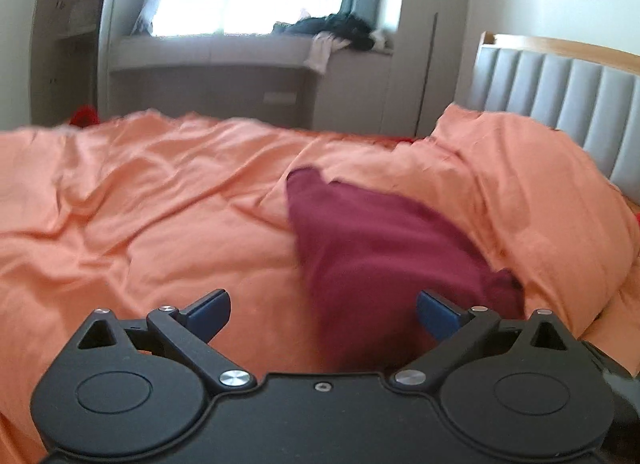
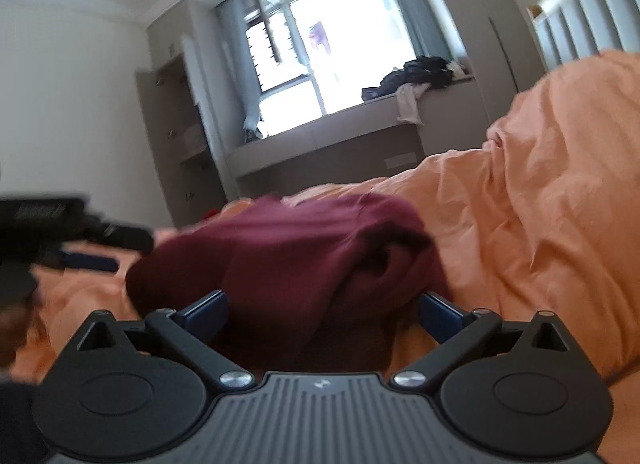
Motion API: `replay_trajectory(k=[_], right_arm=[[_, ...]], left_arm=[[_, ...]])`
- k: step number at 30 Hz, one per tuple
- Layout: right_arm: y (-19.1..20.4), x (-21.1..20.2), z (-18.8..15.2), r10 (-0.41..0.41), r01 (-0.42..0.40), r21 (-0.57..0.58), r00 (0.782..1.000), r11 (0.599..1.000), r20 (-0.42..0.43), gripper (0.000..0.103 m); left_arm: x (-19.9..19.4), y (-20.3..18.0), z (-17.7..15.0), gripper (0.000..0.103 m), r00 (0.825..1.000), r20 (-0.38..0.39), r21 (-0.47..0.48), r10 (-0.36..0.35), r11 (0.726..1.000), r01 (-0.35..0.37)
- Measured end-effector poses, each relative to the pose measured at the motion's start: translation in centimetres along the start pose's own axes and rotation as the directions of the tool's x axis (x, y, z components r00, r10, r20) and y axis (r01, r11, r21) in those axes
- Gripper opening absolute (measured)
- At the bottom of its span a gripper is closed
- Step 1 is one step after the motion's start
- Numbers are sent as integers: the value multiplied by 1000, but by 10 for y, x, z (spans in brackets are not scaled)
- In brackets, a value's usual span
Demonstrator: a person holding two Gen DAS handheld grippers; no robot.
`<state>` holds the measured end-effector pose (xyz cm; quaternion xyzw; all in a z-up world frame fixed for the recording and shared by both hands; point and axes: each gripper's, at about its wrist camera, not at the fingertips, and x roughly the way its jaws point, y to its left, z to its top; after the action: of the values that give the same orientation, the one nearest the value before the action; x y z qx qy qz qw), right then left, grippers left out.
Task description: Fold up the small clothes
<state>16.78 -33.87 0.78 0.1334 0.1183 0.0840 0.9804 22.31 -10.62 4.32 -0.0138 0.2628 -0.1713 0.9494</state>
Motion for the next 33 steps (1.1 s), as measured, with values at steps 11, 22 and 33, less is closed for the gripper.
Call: replay_trajectory(k=[11,22,33], right_arm=[[4,11,-2,-231,231,-134,973,964,17,103],[-34,-20,-20,-99,97,69,995,993,24,103],[-59,-4,20,-75,57,209,994,976,77,103]], left_arm=[[15,31,-19,103,994,-70,-108,-80,992,73],[17,39,-21,102,993,-69,-136,-99,987,89],[19,22,12,102,998,-34,-72,-53,996,51]])
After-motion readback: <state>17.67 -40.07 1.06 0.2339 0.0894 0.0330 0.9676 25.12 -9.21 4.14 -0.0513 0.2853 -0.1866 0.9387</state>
